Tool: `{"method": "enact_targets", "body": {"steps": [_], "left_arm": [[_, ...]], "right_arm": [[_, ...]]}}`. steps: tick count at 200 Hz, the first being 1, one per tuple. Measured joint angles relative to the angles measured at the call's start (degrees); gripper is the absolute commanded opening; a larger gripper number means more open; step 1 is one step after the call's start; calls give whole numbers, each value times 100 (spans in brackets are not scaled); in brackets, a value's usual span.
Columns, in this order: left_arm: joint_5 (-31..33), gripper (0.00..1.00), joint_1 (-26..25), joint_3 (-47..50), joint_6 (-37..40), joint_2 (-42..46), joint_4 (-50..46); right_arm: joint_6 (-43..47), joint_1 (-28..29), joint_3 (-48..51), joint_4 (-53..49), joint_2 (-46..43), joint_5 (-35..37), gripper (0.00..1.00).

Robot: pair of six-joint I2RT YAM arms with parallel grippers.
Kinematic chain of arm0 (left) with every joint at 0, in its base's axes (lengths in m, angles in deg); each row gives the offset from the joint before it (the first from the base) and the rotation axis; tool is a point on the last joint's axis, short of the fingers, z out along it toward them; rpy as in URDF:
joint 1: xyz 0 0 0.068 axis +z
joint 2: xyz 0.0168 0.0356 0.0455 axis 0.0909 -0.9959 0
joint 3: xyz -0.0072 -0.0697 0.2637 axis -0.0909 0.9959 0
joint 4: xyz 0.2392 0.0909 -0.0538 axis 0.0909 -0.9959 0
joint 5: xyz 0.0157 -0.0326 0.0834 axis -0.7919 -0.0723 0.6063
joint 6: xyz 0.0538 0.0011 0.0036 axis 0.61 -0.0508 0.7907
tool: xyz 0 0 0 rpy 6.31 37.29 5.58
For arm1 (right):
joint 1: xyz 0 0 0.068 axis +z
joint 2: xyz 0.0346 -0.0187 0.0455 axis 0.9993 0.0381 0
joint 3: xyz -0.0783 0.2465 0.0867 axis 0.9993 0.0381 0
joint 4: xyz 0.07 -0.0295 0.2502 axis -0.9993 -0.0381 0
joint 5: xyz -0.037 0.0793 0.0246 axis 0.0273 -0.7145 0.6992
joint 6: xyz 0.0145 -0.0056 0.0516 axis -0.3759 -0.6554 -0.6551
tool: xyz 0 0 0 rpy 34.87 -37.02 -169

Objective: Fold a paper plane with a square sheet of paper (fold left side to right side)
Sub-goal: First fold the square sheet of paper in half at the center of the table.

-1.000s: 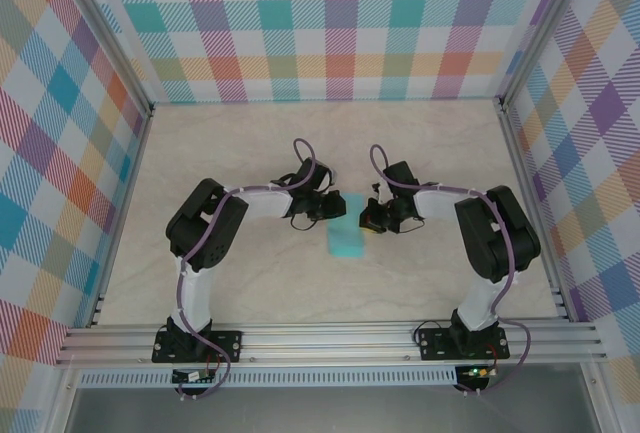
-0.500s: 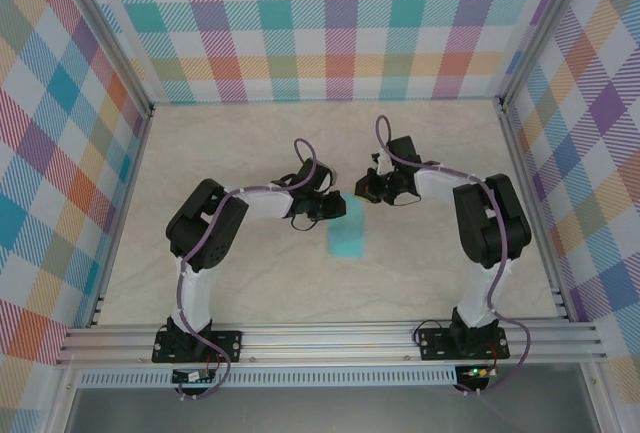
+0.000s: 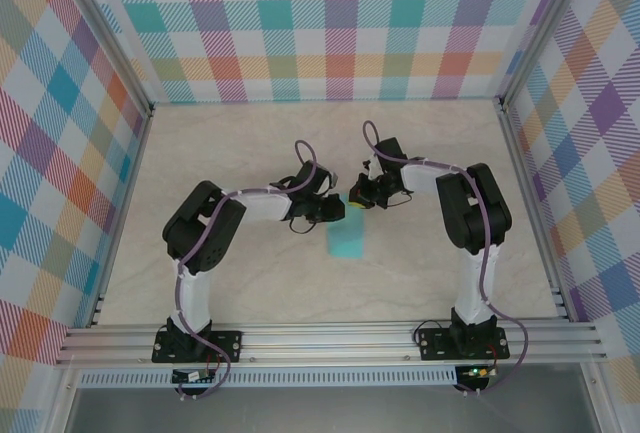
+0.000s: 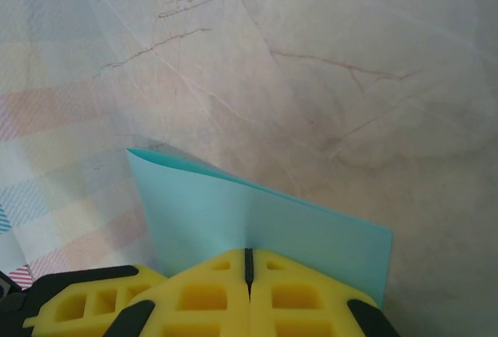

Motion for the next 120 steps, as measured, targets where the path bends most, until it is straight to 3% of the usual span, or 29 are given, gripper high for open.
{"method": "enact_targets", "body": {"steps": [120], "left_arm": [[-146,12,-267,907,636,640,81]], "right_arm": [[24,42,-63,-168,7,63,0]]}}
